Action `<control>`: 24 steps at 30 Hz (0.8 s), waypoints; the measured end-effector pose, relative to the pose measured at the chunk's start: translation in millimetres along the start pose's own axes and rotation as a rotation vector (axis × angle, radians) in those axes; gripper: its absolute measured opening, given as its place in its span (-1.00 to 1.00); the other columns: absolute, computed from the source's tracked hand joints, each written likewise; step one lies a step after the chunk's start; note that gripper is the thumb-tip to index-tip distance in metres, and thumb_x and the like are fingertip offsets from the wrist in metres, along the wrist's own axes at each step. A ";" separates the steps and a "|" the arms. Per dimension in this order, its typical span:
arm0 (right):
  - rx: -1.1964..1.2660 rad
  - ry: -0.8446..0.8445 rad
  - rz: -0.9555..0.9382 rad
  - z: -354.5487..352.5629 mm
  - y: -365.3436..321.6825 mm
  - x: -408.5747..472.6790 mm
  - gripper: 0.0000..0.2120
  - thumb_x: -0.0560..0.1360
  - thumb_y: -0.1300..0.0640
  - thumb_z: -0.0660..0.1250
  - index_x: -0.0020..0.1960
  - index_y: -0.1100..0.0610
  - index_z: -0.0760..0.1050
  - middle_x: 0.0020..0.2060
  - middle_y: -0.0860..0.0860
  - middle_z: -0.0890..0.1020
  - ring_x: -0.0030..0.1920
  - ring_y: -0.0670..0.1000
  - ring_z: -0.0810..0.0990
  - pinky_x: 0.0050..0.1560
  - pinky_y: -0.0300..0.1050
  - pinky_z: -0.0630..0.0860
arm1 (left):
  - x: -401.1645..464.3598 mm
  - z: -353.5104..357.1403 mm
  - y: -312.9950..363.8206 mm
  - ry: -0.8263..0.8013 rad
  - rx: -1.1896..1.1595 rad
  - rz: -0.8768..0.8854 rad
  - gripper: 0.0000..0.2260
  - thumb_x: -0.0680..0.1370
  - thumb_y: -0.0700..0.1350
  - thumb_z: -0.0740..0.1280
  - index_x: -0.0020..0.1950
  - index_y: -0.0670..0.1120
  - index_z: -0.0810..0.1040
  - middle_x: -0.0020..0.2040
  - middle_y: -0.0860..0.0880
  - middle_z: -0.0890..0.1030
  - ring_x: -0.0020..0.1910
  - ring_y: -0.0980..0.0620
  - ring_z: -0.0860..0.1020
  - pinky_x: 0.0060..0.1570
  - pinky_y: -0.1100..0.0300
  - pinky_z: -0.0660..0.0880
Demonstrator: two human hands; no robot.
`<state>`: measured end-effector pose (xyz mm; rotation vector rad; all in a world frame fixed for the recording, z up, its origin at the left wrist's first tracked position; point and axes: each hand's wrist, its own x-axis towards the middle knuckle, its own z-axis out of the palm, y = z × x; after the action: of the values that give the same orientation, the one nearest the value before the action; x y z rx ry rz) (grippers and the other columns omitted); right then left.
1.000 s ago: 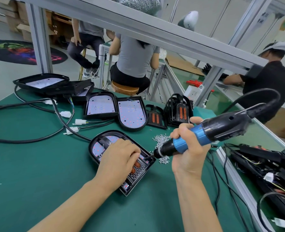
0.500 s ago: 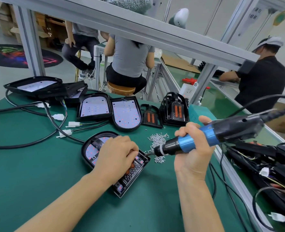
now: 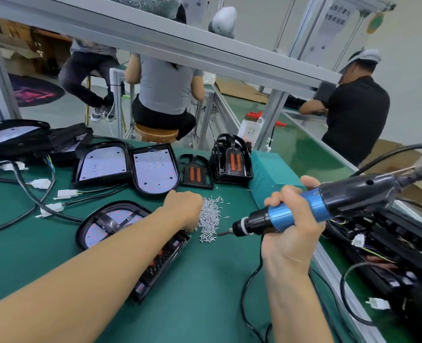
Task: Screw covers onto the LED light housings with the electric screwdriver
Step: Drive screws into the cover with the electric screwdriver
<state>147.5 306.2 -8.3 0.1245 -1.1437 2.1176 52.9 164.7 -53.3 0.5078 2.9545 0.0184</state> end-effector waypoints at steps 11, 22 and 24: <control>0.070 0.023 0.073 18.5 5.4 -1.2 -0.71 0.31 0.32 0.31 -0.01 0.09 0.43 -0.45 -0.04 0.49 -0.45 -0.02 0.47 -0.29 -0.17 0.46 | -4.7 -1.2 -11.8 0.026 -0.114 0.048 -0.85 0.45 -0.28 0.25 -0.23 -0.05 0.51 -0.18 -0.03 0.57 -0.20 -0.06 0.45 0.01 0.08 0.26; 0.312 -0.078 0.272 48.6 -2.6 -31.0 -0.77 0.33 0.26 0.23 -0.05 0.03 0.42 -0.43 -0.07 0.44 -0.44 -0.09 0.41 -0.30 -0.24 0.44 | -144.4 24.2 -66.8 0.297 -1.463 -0.069 -0.86 0.54 -0.27 0.34 -0.21 -0.13 0.60 -0.26 -0.13 0.67 -0.31 0.03 0.65 -0.29 0.32 0.52; 0.327 -0.096 0.305 57.0 0.2 -40.6 -0.78 0.33 0.26 0.22 -0.06 0.03 0.42 -0.42 -0.07 0.42 -0.44 -0.09 0.40 -0.29 -0.25 0.44 | -160.6 35.6 -69.9 0.353 -1.455 -0.127 -0.86 0.51 -0.25 0.37 -0.21 -0.08 0.64 -0.26 -0.02 0.67 -0.28 0.12 0.57 -0.21 0.41 0.46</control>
<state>163.8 240.7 9.9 0.2155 -0.9053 2.5858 184.6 44.9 -68.7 0.0570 2.3003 2.1181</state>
